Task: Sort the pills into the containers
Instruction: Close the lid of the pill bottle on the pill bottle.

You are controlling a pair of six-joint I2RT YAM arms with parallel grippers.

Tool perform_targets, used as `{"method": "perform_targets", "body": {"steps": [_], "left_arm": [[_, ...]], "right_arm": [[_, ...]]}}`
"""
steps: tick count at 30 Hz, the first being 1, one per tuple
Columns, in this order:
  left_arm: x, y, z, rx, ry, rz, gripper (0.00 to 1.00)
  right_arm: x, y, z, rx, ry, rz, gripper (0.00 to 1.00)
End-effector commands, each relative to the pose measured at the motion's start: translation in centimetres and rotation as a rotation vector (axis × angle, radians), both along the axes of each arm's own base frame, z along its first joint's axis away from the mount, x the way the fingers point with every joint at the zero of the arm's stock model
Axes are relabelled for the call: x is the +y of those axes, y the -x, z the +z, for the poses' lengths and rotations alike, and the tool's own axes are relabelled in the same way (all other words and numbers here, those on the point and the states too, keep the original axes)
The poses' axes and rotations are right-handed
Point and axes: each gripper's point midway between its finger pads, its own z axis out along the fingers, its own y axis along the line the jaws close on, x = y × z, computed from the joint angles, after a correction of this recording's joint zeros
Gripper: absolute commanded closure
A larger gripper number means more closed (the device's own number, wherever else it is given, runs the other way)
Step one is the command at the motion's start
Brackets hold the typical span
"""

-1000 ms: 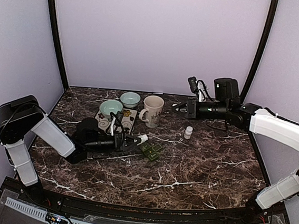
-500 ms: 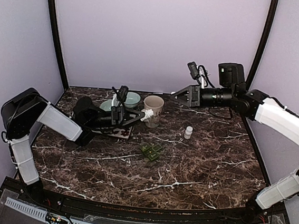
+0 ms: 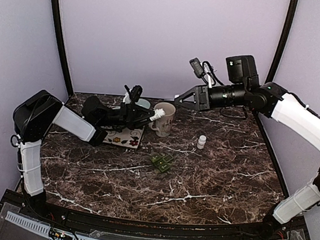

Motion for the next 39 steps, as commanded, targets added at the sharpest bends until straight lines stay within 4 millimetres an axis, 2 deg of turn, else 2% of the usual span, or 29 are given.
{"method": "perform_targets", "body": {"steps": [1,6,11,39], "left_arm": [[0.5,1.7,3.2,-0.126,0.075,-0.068,1.0],[0.3,1.5,4.0,-0.136,0.08,-0.088,1.0],[0.2,1.7,4.7,-0.143,0.082,-0.105,1.0],[0.3,3.3,6.5,-0.173,0.082,-0.158,1.0]], "right_arm": [[0.7,0.5,-0.1,-0.043,0.06,0.027,1.0],[1.4,0.4,-1.4,-0.046,0.1,0.042,1.0],[1.8,0.3,-1.7,-0.046,0.099,0.052,1.0],[3.1,-0.4,-1.0,-0.053,0.047,0.072,1.0]]}}
